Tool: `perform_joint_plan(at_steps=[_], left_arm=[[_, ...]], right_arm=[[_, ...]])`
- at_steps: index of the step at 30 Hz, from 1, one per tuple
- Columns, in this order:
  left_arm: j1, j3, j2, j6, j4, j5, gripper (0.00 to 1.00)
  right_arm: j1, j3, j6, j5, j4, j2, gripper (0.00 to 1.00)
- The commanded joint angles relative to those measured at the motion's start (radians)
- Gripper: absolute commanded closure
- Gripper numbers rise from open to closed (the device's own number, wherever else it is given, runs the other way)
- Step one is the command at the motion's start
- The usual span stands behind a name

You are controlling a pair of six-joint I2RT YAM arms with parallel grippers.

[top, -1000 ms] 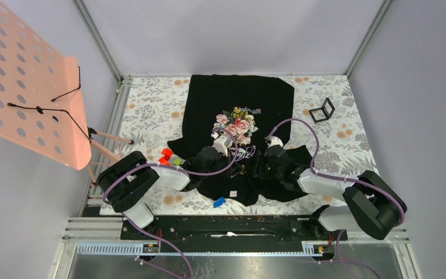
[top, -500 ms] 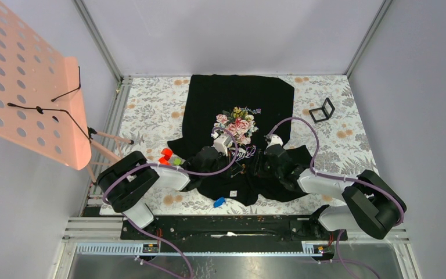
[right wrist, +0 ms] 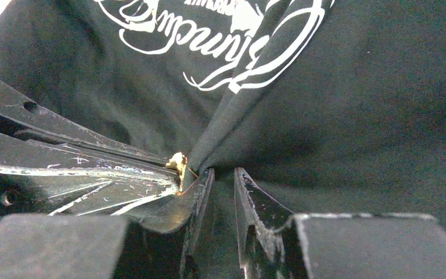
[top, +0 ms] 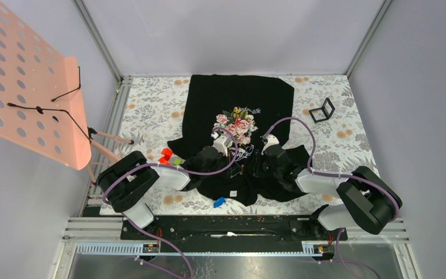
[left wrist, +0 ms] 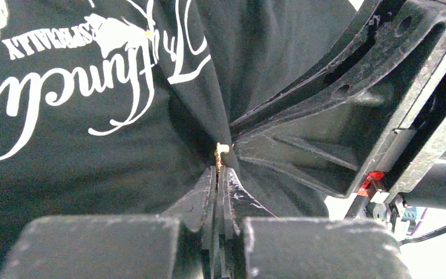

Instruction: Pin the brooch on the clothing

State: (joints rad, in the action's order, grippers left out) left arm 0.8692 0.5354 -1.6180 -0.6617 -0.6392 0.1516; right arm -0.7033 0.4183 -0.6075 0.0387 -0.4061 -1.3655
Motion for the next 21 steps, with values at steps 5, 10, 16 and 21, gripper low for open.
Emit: perform_joint_plan(at_steps=[5, 10, 16, 21], left_arm=[[0.005, 0.049, 0.03, -0.017, -0.028, -0.006, 1.0], [0.005, 0.067, 0.012, -0.023, -0.019, 0.006, 1.0], [0.005, 0.084, 0.0, -0.026, -0.007, 0.01, 1.0], [0.004, 0.094, -0.008, -0.027, 0.008, 0.012, 1.0]], right_arm=[[-0.011, -0.011, -0.011, 0.032, -0.116, -0.031, 0.77], [-0.02, -0.012, -0.03, 0.02, -0.132, -0.042, 0.8], [-0.05, 0.001, -0.042, -0.007, -0.134, -0.06, 0.83], [-0.066, 0.006, -0.044, -0.021, -0.136, -0.071, 0.86]])
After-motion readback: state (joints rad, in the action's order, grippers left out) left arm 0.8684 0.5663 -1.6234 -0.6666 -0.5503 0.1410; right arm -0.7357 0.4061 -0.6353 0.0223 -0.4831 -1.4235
